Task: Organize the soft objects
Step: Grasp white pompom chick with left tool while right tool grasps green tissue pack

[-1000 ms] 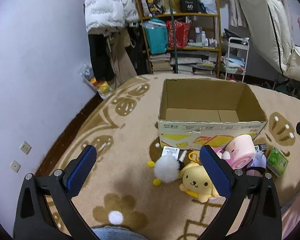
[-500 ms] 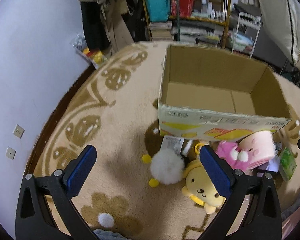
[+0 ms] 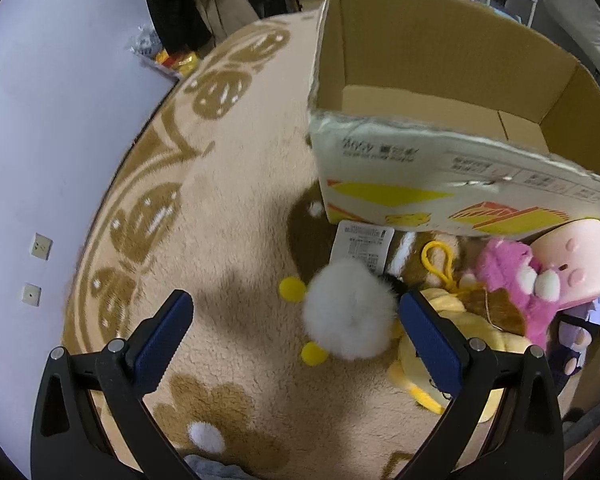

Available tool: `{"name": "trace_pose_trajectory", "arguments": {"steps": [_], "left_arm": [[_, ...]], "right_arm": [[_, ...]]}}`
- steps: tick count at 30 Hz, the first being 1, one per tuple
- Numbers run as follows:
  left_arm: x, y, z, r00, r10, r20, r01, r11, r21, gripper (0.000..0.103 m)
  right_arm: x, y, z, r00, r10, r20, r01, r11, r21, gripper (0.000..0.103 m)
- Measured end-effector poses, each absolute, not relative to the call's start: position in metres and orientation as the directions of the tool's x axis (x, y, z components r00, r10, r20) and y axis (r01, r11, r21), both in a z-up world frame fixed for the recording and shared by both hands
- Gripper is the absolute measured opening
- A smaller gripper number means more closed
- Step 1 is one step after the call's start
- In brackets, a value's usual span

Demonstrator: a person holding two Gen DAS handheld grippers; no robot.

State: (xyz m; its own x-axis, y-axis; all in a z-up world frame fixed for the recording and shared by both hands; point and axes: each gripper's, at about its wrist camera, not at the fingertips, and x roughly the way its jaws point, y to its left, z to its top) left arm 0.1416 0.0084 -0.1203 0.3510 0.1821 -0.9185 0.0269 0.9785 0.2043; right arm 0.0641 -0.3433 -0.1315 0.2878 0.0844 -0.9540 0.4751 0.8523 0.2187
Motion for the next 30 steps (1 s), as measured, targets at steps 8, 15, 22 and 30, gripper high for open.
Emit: {"name": "trace_pose_trajectory", "arguments": {"steps": [8, 15, 22, 30], "left_arm": [[0.144, 0.016, -0.131, 0.317, 0.201, -0.927, 0.001, 0.977, 0.213, 0.102], [0.148, 0.021, -0.136, 0.305, 0.153, -0.940, 0.002, 0.987, 0.161, 0.102], [0.151, 0.017, -0.145, 0.286, 0.114, -0.951, 0.024, 0.992, 0.127, 0.093], [0.151, 0.016, -0.146, 0.264, -0.041, -0.964, 0.041, 0.999, -0.031, 0.042]], "right_arm": [[0.070, -0.355, -0.148, 0.214, 0.109, -0.971, 0.519, 0.829, 0.208, 0.095], [0.075, -0.361, -0.151, 0.218, 0.126, -0.968, 0.512, 0.829, 0.224, 0.083], [0.069, -0.359, -0.155, 0.223, 0.129, -0.966, 0.507, 0.831, 0.228, 0.078], [0.072, -0.345, -0.151, 0.235, 0.118, -0.965, 0.477, 0.851, 0.220, 0.073]]}}
